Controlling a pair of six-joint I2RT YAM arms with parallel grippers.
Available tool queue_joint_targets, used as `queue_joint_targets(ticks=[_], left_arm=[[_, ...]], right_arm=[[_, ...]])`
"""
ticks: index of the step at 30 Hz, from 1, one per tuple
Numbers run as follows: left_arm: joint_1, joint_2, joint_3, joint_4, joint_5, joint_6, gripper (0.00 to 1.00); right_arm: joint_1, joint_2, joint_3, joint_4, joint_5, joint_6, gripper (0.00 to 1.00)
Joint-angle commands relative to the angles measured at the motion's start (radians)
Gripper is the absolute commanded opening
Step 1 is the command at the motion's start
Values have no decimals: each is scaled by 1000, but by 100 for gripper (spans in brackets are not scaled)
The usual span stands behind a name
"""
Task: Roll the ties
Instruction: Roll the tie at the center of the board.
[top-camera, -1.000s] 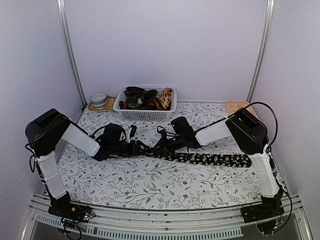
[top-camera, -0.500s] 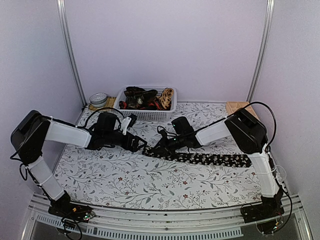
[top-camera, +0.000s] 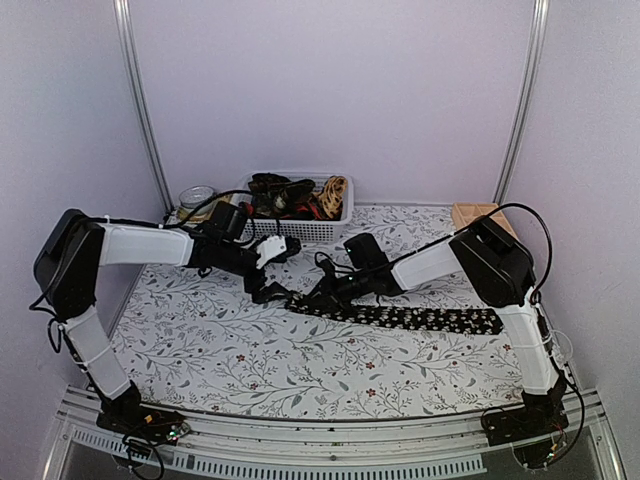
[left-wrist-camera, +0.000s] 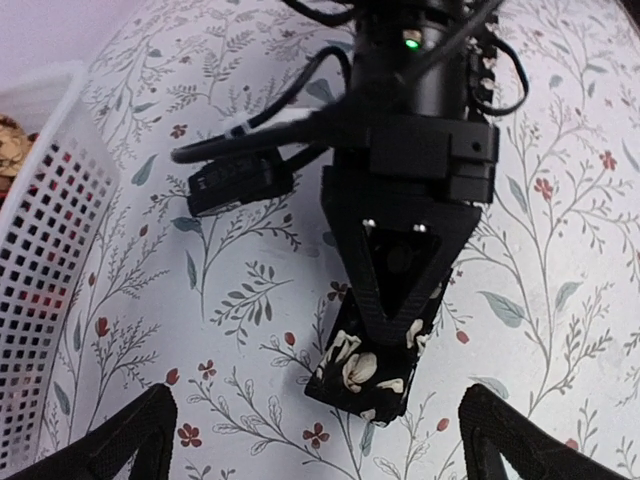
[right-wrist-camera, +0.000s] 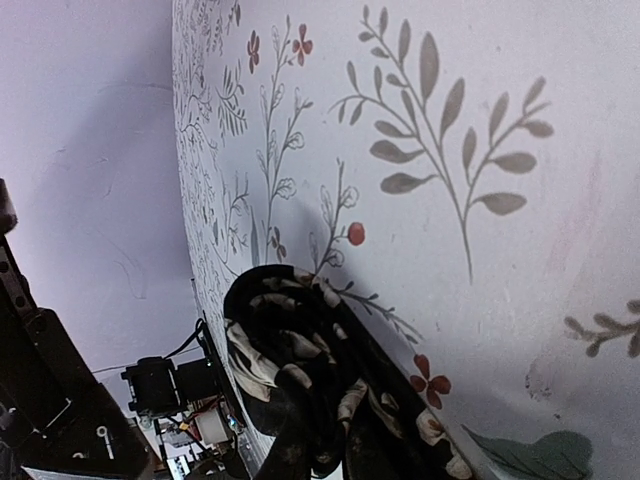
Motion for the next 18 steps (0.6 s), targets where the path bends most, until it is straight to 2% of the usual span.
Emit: queue_joint_targets(ticks=[1, 11, 18], left_arm=[[11, 56, 26, -163, 79, 246, 98], [2, 160, 82, -151, 46, 340, 94], [-12, 260, 166, -230, 4, 356, 85]], right_arm=[[-12, 96, -10, -45, 17, -5, 11], [-14, 92, -15, -29, 12, 7, 11], [-14, 90, -16, -23, 10, 14, 11]])
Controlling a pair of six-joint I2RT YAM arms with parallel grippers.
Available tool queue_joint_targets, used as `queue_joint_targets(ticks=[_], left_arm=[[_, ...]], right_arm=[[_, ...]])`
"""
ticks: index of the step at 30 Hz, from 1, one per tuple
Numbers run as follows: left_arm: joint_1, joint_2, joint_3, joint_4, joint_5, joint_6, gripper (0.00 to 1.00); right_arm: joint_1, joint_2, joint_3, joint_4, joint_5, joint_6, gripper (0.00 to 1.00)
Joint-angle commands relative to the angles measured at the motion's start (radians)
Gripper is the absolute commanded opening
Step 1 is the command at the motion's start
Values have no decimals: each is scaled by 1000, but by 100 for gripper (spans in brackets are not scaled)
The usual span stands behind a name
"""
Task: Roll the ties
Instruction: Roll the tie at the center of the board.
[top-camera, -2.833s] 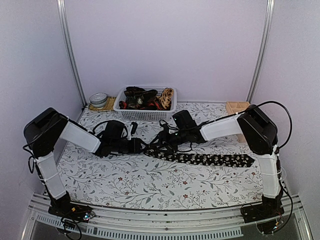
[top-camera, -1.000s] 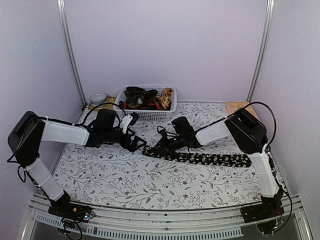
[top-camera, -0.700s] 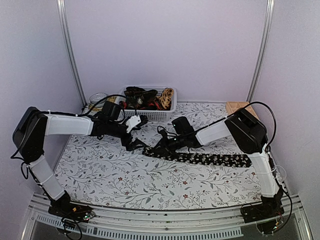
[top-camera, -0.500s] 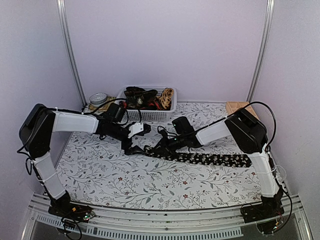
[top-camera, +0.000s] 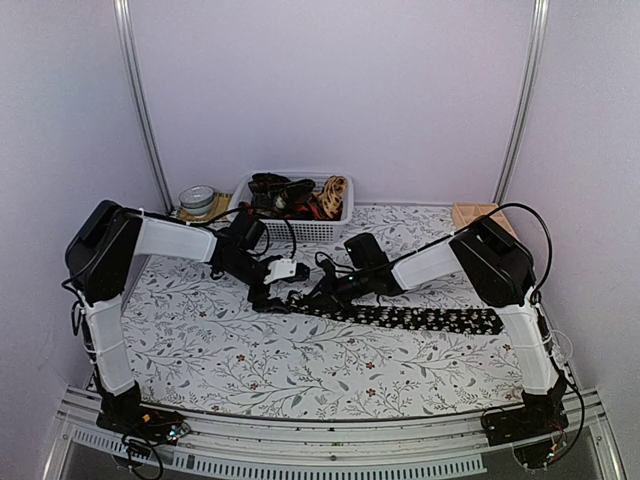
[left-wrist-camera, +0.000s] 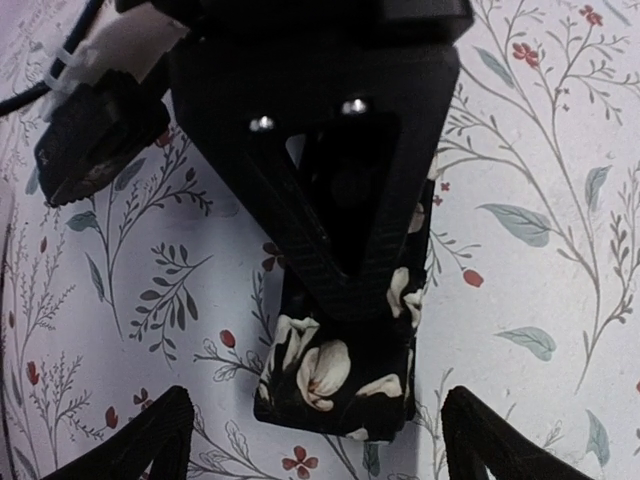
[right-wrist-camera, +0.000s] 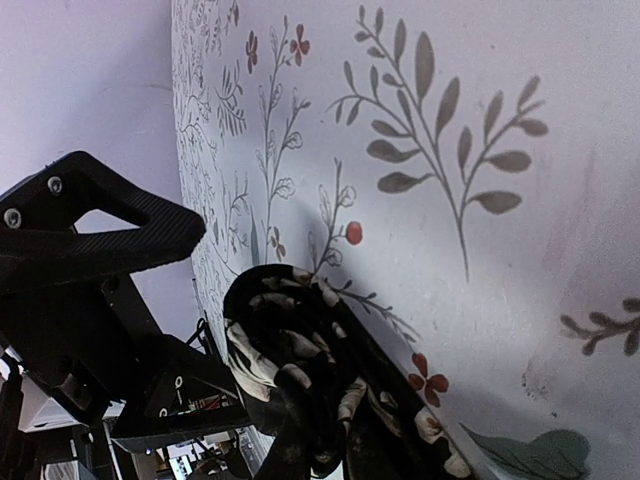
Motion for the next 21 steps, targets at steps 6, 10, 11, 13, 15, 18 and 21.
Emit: queue_joint_targets(ticks=[6, 10, 11, 13, 15, 18, 21], left_arm=[[-20, 109, 99, -136, -35, 59, 70], [-30, 117, 94, -132, -57, 53, 56], [-32, 117, 95, -132, -58, 53, 47], [-35, 119, 99, -131, -58, 45, 18], [-40, 121, 102, -136, -56, 42, 18], [-49, 120, 100, -144, -58, 31, 18], [-59, 104, 80, -134, -61, 7, 18]], right_arm=[[-11, 86, -16, -24, 16, 11, 12], [-11, 84, -14, -24, 18, 12, 12], [-11, 84, -13, -25, 17, 12, 13], [-10, 84, -12, -26, 16, 14, 15], [-11, 83, -10, -27, 16, 14, 19], [-13, 77, -10, -29, 16, 14, 29], [-13, 66, -12, -26, 18, 16, 34]])
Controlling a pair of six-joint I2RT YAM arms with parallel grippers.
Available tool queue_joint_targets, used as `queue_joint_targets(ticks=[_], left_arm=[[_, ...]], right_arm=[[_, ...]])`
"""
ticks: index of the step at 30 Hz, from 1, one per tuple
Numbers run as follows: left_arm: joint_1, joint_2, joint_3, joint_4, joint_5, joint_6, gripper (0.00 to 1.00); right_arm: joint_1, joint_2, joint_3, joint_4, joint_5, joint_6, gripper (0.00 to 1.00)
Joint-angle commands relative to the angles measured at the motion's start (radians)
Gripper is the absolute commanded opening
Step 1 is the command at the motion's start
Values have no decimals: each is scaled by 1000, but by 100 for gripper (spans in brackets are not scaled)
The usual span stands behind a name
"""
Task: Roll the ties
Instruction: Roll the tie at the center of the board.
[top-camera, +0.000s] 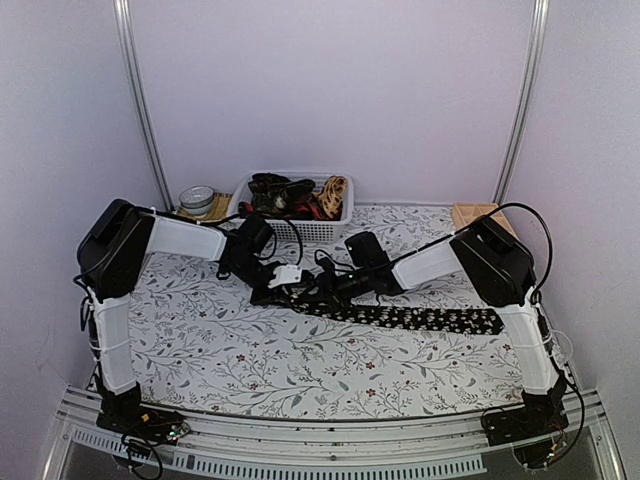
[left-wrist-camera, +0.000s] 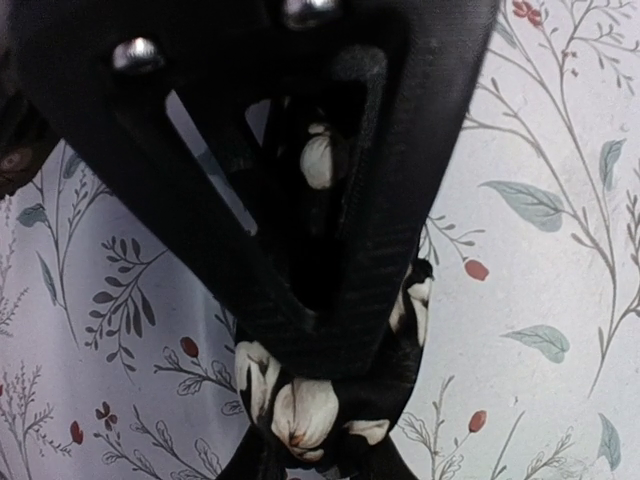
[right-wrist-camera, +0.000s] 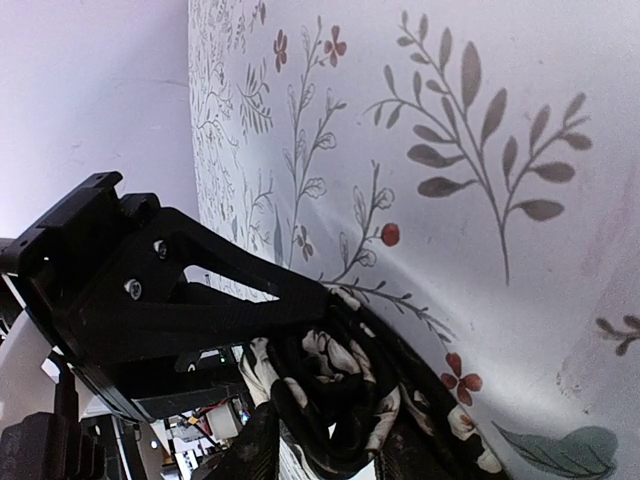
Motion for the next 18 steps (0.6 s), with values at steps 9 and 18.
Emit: queue_joint_targets(ticks=[9, 18], left_arm=[[-56, -30, -44, -36, 10, -129, 38], [-30, -175, -72, -42, 76, -447, 81]], right_arm=[[-9, 65, 3, -54, 32, -5, 17], [-12, 99, 11, -52, 27, -10, 13]])
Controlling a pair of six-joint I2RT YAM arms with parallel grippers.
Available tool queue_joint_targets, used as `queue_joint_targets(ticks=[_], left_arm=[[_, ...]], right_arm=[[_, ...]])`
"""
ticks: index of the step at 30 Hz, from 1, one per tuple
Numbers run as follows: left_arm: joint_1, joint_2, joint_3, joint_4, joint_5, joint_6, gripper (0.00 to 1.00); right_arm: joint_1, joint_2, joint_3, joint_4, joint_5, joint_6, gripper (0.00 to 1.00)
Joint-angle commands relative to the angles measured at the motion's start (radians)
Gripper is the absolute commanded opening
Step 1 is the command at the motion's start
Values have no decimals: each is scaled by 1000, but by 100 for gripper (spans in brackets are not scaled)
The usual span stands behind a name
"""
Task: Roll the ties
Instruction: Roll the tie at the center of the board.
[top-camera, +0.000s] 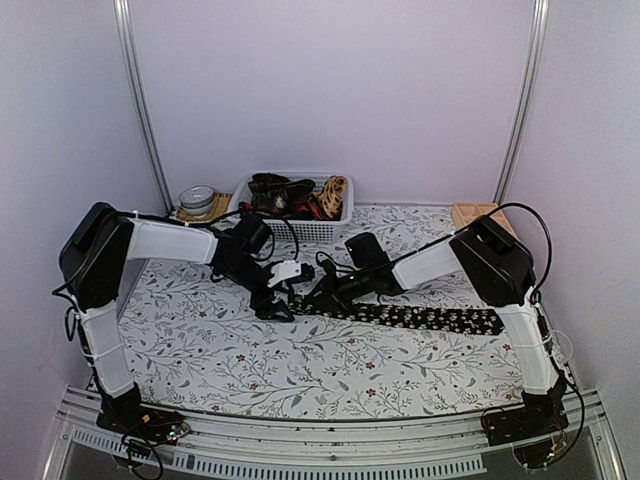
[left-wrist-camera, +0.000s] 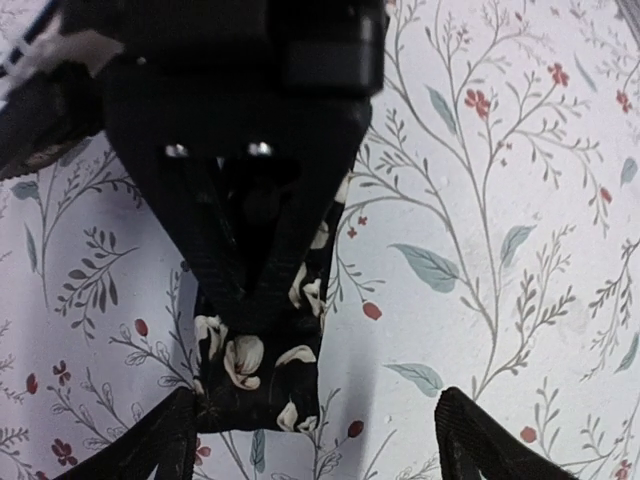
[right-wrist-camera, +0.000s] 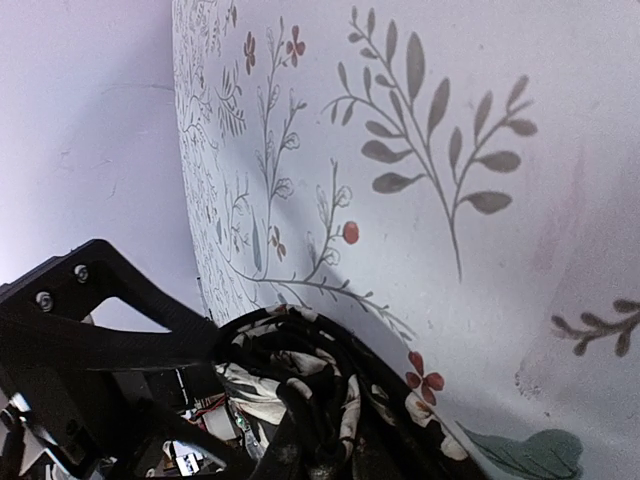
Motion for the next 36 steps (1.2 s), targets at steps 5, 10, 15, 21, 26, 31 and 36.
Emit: queue_joint_targets(ticks=[5, 10, 15, 21, 26, 31, 36], left_arm=[[61, -51, 25, -14, 110, -466, 81], [107, -81, -74, 150, 106, -784, 80], [109, -85, -209, 387, 161, -1110, 71], [84, -79, -307, 567, 141, -1408, 66], [49, -44, -306, 591, 90, -1504, 64], [25, -2, -322, 634, 47, -1565, 63], [23, 14, -369, 698, 22, -1620, 54]], right_arm=[[-10, 103, 8, -32, 27, -14, 13], [-13, 97, -2, -31, 27, -15, 13], [-15, 90, -13, -23, 27, -15, 13], [-17, 79, -32, -13, 29, -13, 13], [-18, 76, -41, -1, 29, -8, 13], [-18, 77, -45, 7, 27, -3, 13], [-19, 77, -47, 9, 27, -3, 13]])
